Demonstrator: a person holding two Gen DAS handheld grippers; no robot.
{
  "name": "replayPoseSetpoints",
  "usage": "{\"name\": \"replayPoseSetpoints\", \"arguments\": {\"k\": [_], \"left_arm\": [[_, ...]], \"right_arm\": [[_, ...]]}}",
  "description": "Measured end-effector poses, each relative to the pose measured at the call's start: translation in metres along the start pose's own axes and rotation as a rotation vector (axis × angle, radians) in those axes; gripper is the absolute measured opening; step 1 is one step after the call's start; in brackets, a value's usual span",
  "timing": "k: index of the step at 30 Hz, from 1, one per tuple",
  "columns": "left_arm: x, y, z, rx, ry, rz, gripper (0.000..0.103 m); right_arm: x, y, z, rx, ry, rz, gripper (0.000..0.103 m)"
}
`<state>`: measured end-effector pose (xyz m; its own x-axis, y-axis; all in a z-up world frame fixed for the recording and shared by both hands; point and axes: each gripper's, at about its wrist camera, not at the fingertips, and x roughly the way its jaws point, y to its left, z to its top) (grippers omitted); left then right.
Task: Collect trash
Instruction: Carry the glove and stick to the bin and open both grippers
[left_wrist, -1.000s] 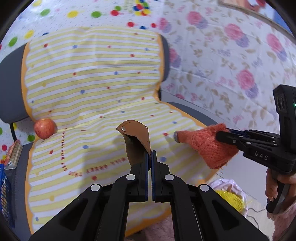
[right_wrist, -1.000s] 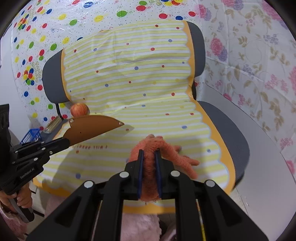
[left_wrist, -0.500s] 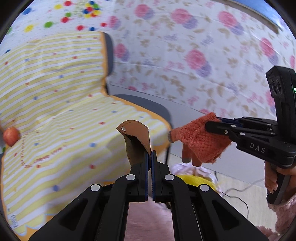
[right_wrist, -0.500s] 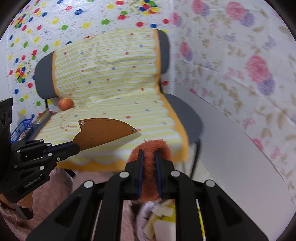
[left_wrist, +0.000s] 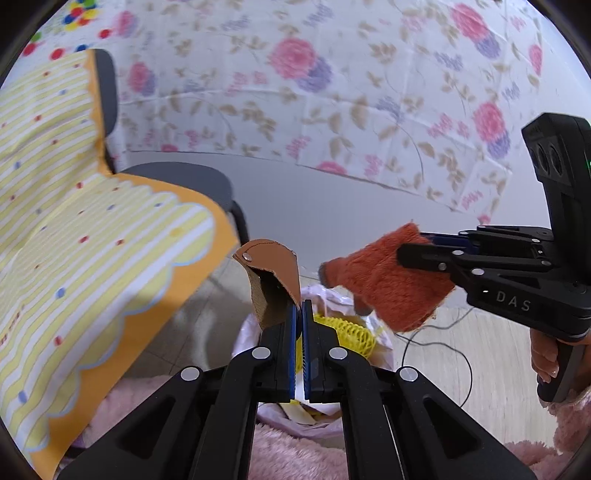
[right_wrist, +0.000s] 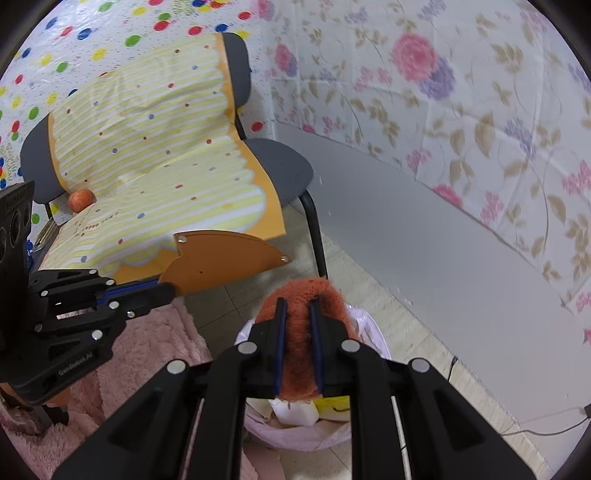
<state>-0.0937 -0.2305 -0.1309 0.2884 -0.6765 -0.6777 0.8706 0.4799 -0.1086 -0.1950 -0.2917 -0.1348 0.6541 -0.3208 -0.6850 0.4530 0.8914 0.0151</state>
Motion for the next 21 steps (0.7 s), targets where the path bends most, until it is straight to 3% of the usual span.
{"name": "replayPoseSetpoints", "arguments": {"k": [5, 6, 7, 8, 9, 10, 16, 21], "left_arm": [[0.019, -0.004, 0.006, 0.009, 0.037, 0.006, 0.007], [0.021, -0.003, 0.007, 0.005, 0.045, 0.009, 0.013], [0.023, -0.002, 0.007, 0.0, 0.049, 0.01, 0.026], [0.023, -0.001, 0.007, -0.008, 0.05, 0.016, 0.034], [0.022, 0.0, 0.007, -0.013, 0.045, 0.019, 0.043], [0.02, 0.002, 0.007, -0.019, 0.04, 0.023, 0.045], [-0.004, 0.017, 0.009, -0.077, -0.016, 0.071, 0.055], [-0.025, 0.025, 0.01, -0.107, -0.055, 0.115, 0.068]], "right_arm": [[0.012, -0.012, -0.002, 0.039, 0.018, 0.007, 0.014], [0.015, -0.013, -0.002, 0.041, 0.023, 0.009, 0.016], [0.017, -0.014, -0.002, 0.043, 0.026, 0.011, 0.024], [0.018, -0.015, -0.002, 0.044, 0.024, 0.01, 0.037], [0.017, -0.015, -0.002, 0.041, 0.016, 0.007, 0.044], [0.015, -0.015, -0.002, 0.036, 0.007, 0.004, 0.047], [-0.002, -0.02, 0.006, 0.042, -0.049, -0.015, 0.048], [-0.02, -0.017, 0.011, 0.042, -0.094, -0.015, 0.062]]}}
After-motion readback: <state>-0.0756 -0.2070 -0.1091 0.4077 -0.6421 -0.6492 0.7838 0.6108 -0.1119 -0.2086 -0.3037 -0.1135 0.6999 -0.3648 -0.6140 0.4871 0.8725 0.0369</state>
